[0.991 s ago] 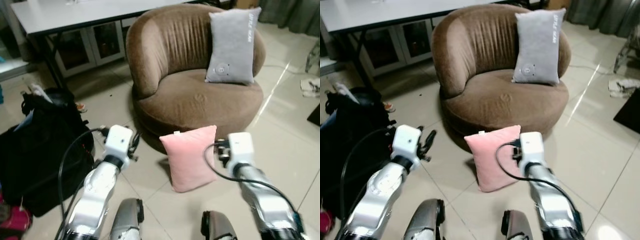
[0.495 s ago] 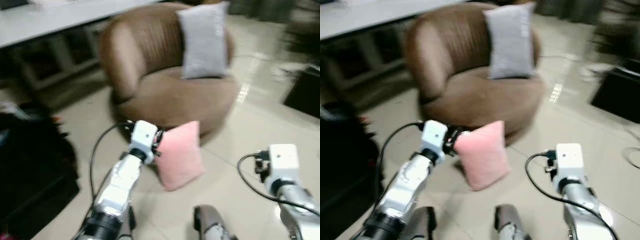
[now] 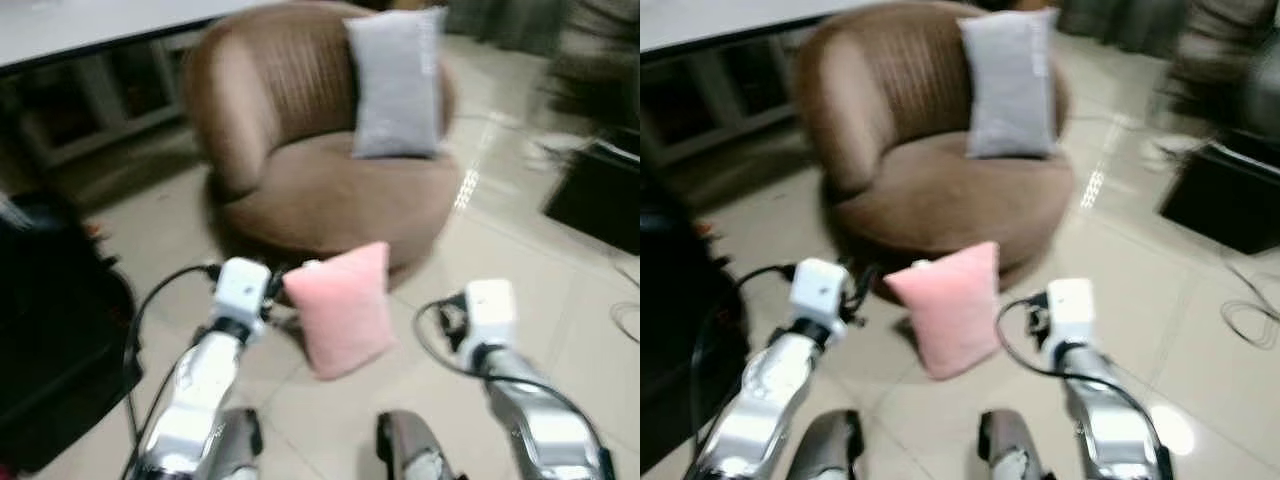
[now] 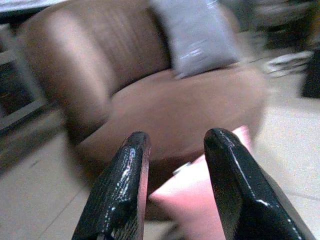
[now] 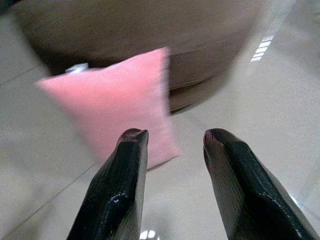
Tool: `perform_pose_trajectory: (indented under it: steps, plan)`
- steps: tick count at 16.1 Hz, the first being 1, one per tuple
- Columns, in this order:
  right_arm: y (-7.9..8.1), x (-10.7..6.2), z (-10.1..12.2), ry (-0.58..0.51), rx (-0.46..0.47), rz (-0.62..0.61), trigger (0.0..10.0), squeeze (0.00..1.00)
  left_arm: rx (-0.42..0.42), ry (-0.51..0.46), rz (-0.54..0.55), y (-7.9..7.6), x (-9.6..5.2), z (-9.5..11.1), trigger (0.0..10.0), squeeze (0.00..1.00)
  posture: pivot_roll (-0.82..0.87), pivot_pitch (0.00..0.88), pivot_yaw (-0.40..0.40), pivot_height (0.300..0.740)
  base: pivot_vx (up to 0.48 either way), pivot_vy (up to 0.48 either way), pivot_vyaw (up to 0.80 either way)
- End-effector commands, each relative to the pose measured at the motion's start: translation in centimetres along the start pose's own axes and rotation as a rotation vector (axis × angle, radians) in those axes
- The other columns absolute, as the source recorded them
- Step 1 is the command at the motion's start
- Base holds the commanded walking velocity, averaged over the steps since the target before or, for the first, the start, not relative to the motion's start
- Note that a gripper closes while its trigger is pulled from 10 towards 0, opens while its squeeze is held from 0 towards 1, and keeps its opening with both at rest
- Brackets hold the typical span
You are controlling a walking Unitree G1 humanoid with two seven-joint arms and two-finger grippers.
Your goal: Move the pillow to the sofa from floor
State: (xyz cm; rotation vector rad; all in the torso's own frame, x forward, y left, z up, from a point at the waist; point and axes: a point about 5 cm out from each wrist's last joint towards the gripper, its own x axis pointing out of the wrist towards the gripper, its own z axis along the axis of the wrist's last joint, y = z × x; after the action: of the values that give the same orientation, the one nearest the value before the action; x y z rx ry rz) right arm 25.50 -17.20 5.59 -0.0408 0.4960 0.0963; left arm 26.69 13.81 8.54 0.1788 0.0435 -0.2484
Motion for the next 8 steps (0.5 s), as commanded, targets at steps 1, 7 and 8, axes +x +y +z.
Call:
perform_pose_trajectory:
  steps: [1,7,8]
  plan:
    - [0.2,0.6,-0.5,0.017,-0.018,0.022,10.0,0.0,-0.008,0.031,0.015,0.2,-0.7,-0.7,10.0,0.0,0.01,0.0,-0.02,0.619,0.0,0.0,0.0]
    - [0.6,2.2,-1.3,0.019,-0.038,0.048,10.0,0.0,-0.017,0.076,0.027,0.6,-1.5,-1.5,10.0,0.0,0.02,0.0,-0.004,0.619,0.239,0.0,0.0]
    - [0.6,2.2,-1.3,0.017,-0.037,0.045,10.0,0.0,-0.018,0.075,0.026,0.6,-1.4,-1.4,10.0,0.0,0.02,0.0,-0.004,0.619,0.296,0.0,0.0]
